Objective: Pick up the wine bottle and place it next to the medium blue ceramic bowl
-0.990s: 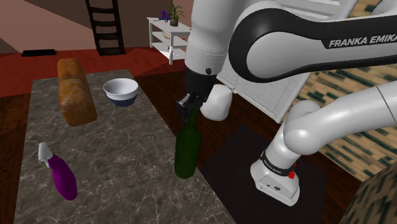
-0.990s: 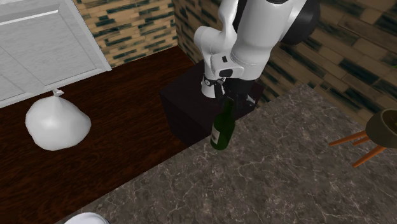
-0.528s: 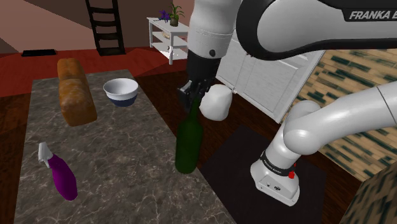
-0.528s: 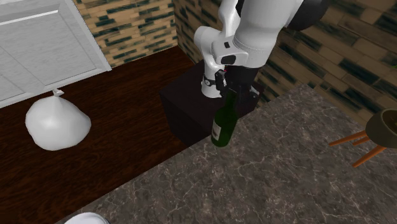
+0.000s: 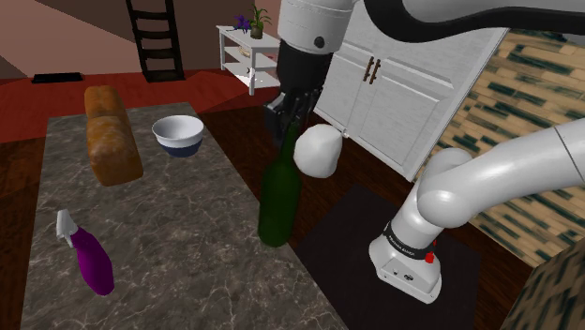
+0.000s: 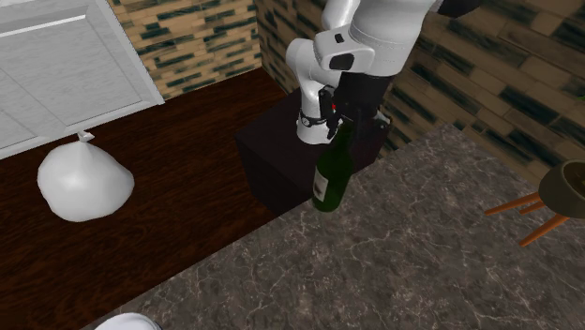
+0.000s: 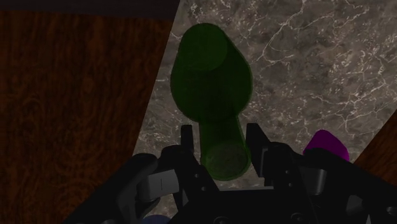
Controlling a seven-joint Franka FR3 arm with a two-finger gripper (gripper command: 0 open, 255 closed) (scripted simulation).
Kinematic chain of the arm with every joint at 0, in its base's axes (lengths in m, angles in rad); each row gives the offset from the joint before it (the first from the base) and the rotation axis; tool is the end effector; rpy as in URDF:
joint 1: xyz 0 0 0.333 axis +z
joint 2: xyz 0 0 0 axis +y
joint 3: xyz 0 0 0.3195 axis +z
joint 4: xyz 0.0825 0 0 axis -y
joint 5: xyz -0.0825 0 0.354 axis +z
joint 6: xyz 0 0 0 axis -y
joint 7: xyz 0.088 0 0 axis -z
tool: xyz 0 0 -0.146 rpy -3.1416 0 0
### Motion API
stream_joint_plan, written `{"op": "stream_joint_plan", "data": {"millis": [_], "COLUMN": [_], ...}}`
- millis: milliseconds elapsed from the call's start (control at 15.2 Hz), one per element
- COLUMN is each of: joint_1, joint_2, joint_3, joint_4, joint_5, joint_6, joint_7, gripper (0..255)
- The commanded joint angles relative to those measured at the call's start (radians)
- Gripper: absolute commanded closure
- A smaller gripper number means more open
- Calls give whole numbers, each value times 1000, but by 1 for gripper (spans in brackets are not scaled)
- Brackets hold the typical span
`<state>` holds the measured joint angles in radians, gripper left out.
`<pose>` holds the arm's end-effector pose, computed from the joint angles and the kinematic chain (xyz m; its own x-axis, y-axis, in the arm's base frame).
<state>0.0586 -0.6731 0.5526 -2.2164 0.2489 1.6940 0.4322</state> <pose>0.2482 0.2640 0.5496 0.9921 0.0687 0.1045 0.0643 -0.9969 0.0450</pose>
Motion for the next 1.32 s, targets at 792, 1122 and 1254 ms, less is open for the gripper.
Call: {"op": "stream_joint_plan", "data": {"millis": [792, 1122, 1254], "joint_1": [-25, -35, -39], "joint_2": [53, 82, 96], "joint_3": [-28, -31, -31], "joint_4": [226, 317, 355], "joint_5": [-37, -50, -55], "joint_6": [-176, -238, -264], "joint_7": [7, 12, 15], "gripper": [255, 255, 255]}}
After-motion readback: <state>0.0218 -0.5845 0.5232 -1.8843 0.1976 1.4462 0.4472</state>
